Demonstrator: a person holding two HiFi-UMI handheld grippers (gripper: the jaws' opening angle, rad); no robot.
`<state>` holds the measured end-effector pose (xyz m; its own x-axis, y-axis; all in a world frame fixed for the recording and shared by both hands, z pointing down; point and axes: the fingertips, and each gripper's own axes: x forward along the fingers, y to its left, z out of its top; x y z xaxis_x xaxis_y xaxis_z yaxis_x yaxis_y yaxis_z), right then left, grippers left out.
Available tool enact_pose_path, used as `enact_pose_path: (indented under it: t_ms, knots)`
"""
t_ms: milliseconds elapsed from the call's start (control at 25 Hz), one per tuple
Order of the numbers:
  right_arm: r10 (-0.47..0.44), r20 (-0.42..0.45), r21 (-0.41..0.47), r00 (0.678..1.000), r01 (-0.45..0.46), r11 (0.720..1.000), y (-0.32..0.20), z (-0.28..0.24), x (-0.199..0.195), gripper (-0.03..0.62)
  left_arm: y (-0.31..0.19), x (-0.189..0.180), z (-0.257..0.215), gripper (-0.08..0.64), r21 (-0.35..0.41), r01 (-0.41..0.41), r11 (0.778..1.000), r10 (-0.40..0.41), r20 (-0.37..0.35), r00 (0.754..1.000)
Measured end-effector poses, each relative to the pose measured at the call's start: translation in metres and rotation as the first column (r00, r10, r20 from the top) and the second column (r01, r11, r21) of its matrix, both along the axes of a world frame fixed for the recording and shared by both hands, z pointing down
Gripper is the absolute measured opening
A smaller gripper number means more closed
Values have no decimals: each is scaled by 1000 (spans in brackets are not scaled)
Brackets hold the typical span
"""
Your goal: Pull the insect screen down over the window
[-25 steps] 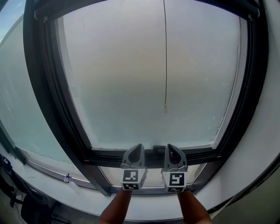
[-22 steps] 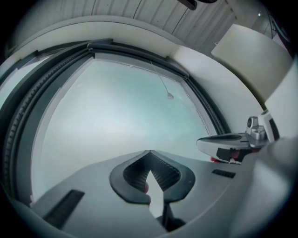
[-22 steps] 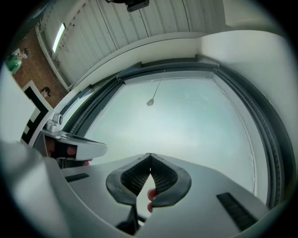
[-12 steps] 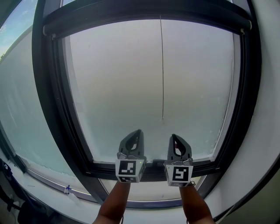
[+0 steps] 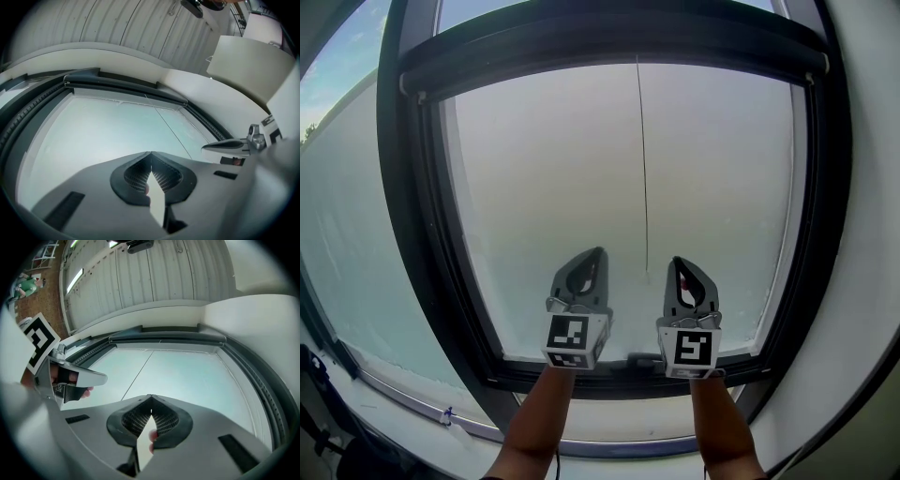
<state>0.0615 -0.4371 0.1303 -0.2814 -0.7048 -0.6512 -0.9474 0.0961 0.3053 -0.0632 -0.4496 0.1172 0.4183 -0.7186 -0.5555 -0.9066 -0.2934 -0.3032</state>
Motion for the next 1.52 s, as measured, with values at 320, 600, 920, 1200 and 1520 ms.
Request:
enact_pose_path:
  t_ms: [320,600,920,1200,1520]
  knots:
    - [110,-89,65,990,-104,992,0,-59,14,3,-6,-4,-57,3,34,53,998,-56,103,993]
    - [249,-206,176,946,-214,961,16,-111,10,5,-5,-1,-109,3,99,35,995,-55,209,976]
    - [362,-347,257,866,-283,924,14,-154,4,43,-11,2,-153,40,204,184,961,-251,379,891]
    - [489,-502,303,713,-385,872,-4,-187,9,131,-15,-17,-188,186,344,389,855,-515,472,715]
    - [647,-621,387,442,-545,744,-29,-234,35,264,-14,-46,-248,268,477,591,651,-755,493,433]
